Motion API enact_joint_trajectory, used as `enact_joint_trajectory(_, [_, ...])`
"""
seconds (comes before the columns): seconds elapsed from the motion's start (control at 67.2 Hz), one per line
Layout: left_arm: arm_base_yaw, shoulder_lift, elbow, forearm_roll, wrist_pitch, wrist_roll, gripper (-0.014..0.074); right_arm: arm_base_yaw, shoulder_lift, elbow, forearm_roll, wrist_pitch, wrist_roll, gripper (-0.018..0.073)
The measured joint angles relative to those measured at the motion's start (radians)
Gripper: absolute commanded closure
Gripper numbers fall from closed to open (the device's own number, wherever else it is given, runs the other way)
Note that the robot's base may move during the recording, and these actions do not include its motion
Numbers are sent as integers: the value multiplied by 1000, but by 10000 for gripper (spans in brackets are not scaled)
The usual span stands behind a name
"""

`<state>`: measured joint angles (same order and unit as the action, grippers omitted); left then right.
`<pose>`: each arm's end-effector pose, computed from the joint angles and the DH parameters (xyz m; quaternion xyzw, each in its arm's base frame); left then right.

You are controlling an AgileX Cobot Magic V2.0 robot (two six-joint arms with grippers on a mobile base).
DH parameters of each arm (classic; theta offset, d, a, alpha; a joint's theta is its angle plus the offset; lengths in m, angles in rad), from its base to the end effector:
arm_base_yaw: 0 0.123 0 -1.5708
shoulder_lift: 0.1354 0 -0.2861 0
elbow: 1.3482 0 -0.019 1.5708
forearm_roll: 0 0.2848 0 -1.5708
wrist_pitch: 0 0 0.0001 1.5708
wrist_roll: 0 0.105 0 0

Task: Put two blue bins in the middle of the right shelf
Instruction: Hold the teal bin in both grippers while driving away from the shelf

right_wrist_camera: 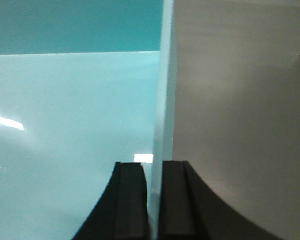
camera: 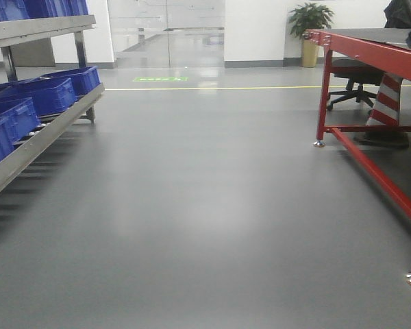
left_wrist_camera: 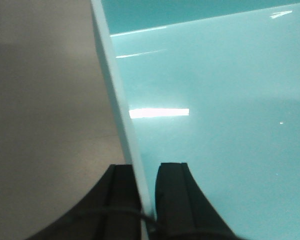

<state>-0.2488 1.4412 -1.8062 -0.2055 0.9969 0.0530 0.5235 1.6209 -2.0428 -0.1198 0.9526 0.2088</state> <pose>0.3236 -0.1008 0.4978 0.1241 0.8577 -0.1496 0.4759 0.3400 0.1844 0.5150 -0.1354 0.8329 0.1351 0.5194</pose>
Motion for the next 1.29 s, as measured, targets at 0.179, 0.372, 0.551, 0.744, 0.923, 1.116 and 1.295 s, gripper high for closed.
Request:
enact_joint_trajectory(0.179, [0,0,0,0,2,0,707,0,0,0,0,0,0,712])
enact_joint_trajectory(0.372, [0,0,0,0,2,0,707,0,0,0,0,0,0,712])
enact_joint_trajectory(0.551, [0,0,0,0,4,0,707,0,0,0,0,0,0,712])
enact_joint_trajectory(0.744, [0,0,0,0,4,0,707,0,0,0,0,0,0,712])
enact_joint_trajectory(0.923, [0,0,0,0,4,0,707,0,0,0,0,0,0,712])
enact_joint_trajectory(1.116, [0,0,0,0,4,0,707,0,0,0,0,0,0,712])
enact_joint_trajectory(1.295, [0,0,0,0,4,0,707,0,0,0,-2,-4,0,712])
